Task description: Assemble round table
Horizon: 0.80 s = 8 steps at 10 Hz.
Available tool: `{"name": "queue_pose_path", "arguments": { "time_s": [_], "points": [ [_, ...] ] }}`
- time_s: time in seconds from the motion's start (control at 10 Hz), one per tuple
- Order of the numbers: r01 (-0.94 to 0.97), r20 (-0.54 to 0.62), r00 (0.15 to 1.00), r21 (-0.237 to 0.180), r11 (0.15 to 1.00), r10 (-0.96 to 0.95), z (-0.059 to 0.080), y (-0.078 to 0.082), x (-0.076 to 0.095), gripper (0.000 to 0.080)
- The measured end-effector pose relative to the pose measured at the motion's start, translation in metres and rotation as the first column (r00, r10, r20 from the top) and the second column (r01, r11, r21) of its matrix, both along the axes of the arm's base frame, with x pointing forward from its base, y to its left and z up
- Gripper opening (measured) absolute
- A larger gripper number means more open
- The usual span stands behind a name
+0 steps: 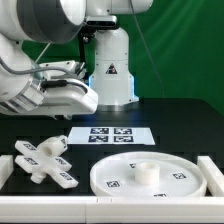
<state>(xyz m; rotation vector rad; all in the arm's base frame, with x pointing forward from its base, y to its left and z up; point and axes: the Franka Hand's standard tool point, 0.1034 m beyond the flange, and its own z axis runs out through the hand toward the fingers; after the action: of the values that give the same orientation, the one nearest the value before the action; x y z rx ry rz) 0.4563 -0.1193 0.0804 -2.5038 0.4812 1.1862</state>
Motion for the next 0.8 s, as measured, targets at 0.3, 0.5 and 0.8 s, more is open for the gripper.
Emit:
{"name": "queue_pose_path", "arguments": {
  "time_s": [0.3, 0.5, 0.8],
  "points": [
    [-0.009, -0.005, 1.0, 0.018, 1.0, 0.009, -0.002, -0.007, 0.004, 0.026],
    [-0.035, 0.023, 0.999, 0.017, 0.999, 0.035, -0.012, -0.025, 0.024, 0.059],
    [-0.054, 0.034, 0.998, 0.003, 0.999, 0.054, -0.019, -0.025, 0.028, 0.0631]
  ]
}}
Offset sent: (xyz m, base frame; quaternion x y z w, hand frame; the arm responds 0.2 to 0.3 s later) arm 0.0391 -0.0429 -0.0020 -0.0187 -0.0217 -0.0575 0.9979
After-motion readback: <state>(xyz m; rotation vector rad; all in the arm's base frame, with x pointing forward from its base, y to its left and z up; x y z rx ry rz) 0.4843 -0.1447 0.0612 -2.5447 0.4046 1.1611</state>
